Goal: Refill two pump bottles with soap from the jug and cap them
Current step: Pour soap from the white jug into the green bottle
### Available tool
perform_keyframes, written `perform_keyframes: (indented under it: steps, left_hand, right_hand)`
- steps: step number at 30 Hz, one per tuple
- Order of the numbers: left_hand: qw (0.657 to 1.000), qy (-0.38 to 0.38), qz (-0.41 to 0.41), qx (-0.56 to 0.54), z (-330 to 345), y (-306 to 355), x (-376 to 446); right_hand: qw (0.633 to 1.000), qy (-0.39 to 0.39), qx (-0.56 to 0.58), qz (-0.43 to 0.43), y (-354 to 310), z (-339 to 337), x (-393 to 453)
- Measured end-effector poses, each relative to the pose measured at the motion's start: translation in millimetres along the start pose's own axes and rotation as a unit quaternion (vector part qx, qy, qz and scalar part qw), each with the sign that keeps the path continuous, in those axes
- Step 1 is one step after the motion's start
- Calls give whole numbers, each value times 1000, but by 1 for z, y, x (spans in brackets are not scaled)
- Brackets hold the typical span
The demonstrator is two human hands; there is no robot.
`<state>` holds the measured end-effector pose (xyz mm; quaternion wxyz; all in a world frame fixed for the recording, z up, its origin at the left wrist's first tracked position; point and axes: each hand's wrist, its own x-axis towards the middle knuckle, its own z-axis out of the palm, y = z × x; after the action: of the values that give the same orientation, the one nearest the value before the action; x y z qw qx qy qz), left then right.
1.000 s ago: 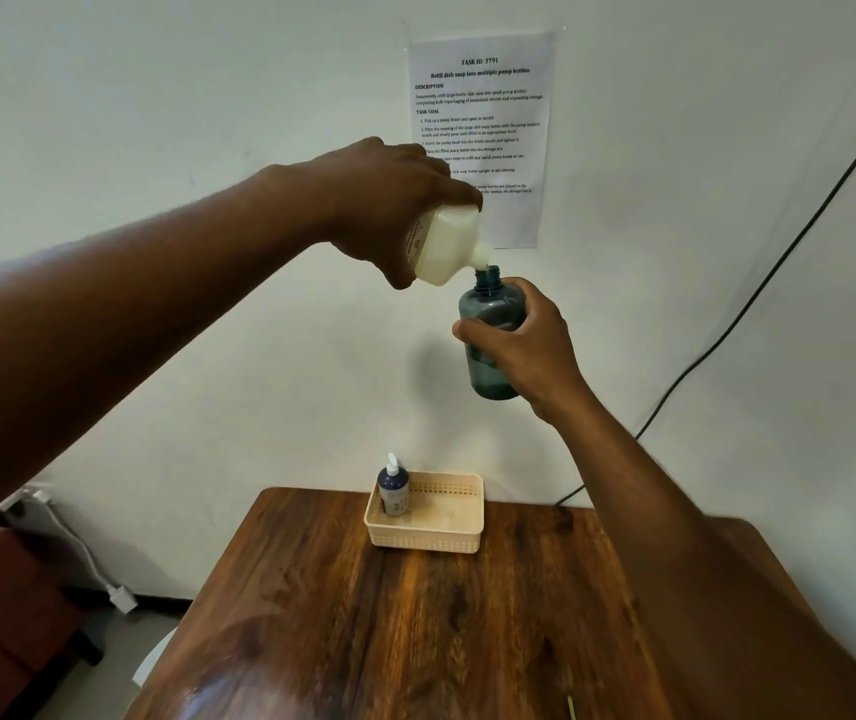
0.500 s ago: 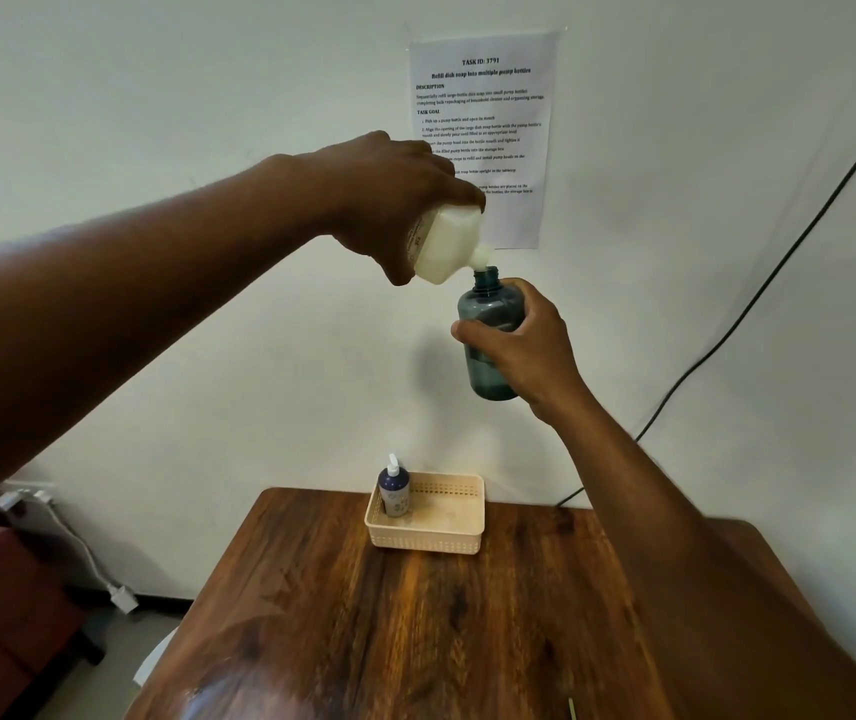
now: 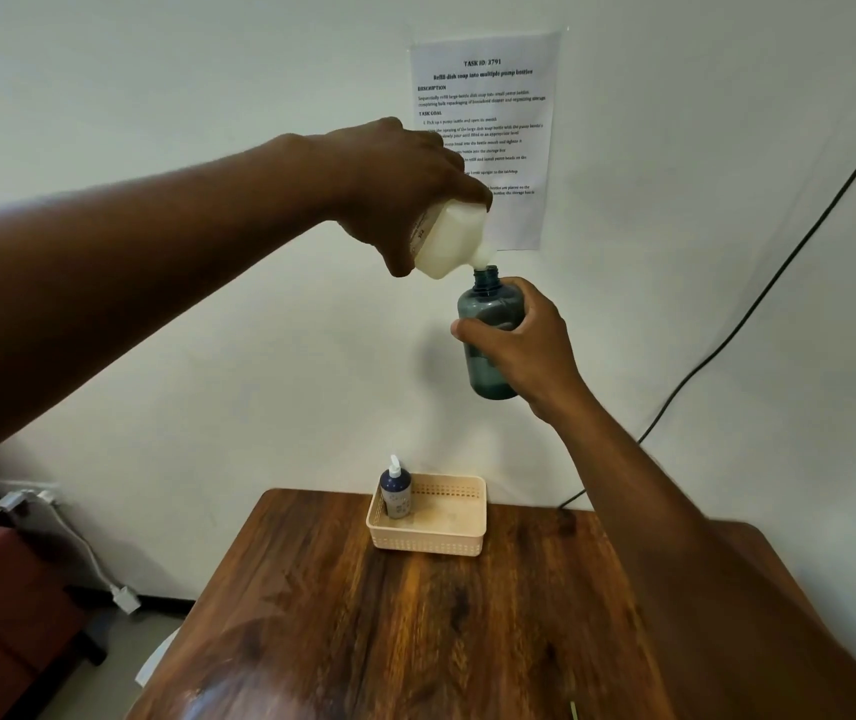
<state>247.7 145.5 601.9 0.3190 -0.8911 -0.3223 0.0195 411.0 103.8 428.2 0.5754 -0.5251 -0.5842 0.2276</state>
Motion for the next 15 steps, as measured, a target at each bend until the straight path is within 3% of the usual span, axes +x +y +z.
perform_keyframes:
  steps: [15]
  left_hand:
    - [999, -3, 22, 44, -15, -1, 2]
  right_hand:
    - [1000, 2, 11, -12, -3, 1, 3]
